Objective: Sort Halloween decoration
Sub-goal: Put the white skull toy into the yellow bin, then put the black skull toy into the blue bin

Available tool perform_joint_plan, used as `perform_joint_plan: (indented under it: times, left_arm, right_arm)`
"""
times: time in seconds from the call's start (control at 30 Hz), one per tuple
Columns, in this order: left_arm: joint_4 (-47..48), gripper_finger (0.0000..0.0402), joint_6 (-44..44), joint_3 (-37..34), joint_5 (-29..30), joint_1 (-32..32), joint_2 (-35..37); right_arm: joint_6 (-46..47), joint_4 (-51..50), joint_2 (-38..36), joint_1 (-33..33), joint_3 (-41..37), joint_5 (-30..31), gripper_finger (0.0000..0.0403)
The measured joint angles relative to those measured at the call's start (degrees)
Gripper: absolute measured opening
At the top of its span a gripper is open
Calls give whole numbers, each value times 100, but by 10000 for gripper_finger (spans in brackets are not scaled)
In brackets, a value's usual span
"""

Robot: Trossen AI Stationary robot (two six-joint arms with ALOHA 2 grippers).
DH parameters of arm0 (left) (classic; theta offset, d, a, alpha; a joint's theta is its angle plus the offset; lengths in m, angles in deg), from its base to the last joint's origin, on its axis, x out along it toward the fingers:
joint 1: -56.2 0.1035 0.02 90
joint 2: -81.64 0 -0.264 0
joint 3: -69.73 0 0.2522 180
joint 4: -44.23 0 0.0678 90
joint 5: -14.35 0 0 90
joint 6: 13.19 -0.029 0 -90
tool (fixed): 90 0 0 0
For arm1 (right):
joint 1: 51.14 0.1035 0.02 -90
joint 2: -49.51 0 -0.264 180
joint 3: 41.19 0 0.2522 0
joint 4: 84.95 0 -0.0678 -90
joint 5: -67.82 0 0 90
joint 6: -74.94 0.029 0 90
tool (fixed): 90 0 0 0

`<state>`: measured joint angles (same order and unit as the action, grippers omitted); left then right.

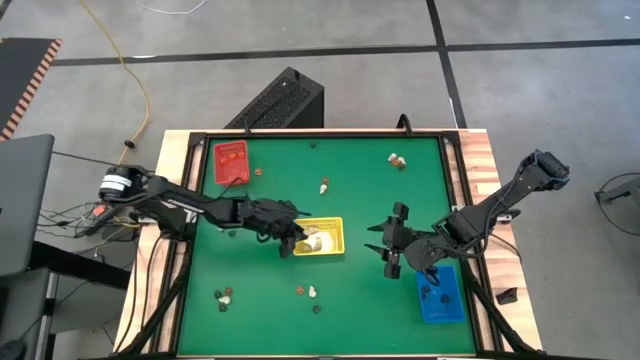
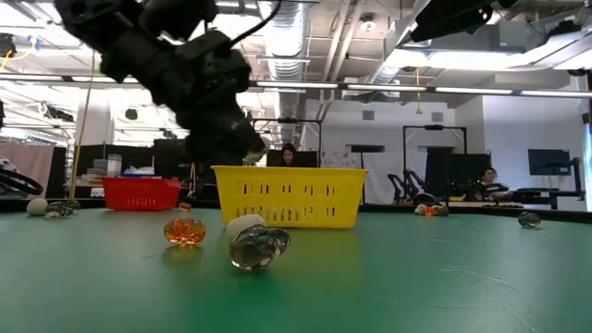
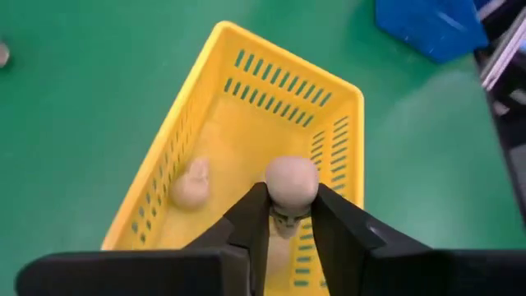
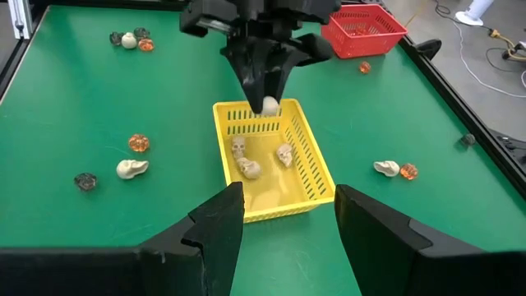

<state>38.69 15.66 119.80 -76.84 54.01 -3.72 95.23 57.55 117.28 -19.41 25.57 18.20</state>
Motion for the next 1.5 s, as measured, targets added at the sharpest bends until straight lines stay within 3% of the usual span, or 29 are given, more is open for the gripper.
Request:
perform_joint_plan:
  times: [0.27,0.47,0.6,0.83,1.07,1.2,1.27,1.5]
  left_arm:
    - [1456,150,-717,1009,20,3,-206]
    - [3392,171,-967,1861,16,-168,-138]
    - [4896,172,-888,2212,25,-578,-123]
    - [6769,172,-785,2237,56,-1744,-74]
    - [6586,172,-188,2237,-457,-3173,-97]
    - [6633,172,608,2237,-751,-3778,-97]
    - [6725,172,608,2237,-810,-4043,-97]
    - [6961,172,209,2228,-72,-4628,-97]
  right_arm:
    - [-26,-11,0,0,0,0,221]
    - [-21,-19,0,0,0,0,221]
    - [23,-14,0,0,0,-1,221]
    - [210,30,9,0,0,-4,221]
    - [334,29,85,0,0,-11,221]
    - [340,86,190,0,0,-11,221]
    - [335,119,253,-4,0,-11,221]
    - [324,118,278,-38,0,-11,221]
